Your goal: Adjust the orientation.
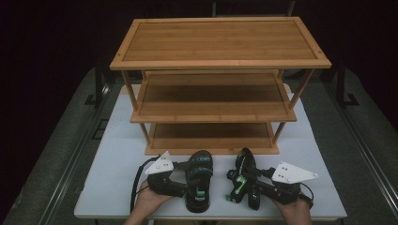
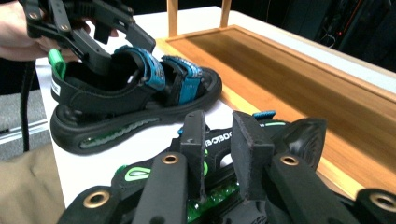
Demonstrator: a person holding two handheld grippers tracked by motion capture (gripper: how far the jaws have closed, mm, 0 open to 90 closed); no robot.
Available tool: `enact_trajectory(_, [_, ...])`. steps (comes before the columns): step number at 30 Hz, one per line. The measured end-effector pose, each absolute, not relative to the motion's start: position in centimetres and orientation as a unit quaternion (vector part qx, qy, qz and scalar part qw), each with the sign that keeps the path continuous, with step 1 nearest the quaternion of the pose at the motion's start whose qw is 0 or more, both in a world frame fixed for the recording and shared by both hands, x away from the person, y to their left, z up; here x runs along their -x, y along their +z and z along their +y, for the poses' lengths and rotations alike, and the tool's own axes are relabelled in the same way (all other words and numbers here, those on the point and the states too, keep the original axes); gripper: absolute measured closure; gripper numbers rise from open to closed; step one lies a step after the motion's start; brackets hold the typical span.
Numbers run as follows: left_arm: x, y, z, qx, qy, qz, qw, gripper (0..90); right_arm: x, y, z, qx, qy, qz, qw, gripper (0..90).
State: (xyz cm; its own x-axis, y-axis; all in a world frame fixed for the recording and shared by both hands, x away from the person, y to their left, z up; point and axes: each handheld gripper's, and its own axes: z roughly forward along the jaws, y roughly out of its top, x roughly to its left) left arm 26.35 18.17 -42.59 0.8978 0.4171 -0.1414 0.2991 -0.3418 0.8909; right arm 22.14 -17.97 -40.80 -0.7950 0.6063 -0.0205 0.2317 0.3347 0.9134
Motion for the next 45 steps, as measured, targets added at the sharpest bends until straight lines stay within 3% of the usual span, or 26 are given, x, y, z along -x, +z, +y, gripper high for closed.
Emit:
enact_trajectory(18, [-26.3, -42.7, 18.5, -0.817, 0.056, 0.222, 0.530, 28.4, -22.1, -41.1, -18.4, -0.266, 0.495, 0.803, 0.200, 78.8])
enact_trajectory(45, [-26.3, -42.8, 18.6, -0.816, 0.059, 0.225, 0.529, 28.5, -21.7, -41.2, -23.7, -0.354, 0.463, 0.781, 0.224, 75.9])
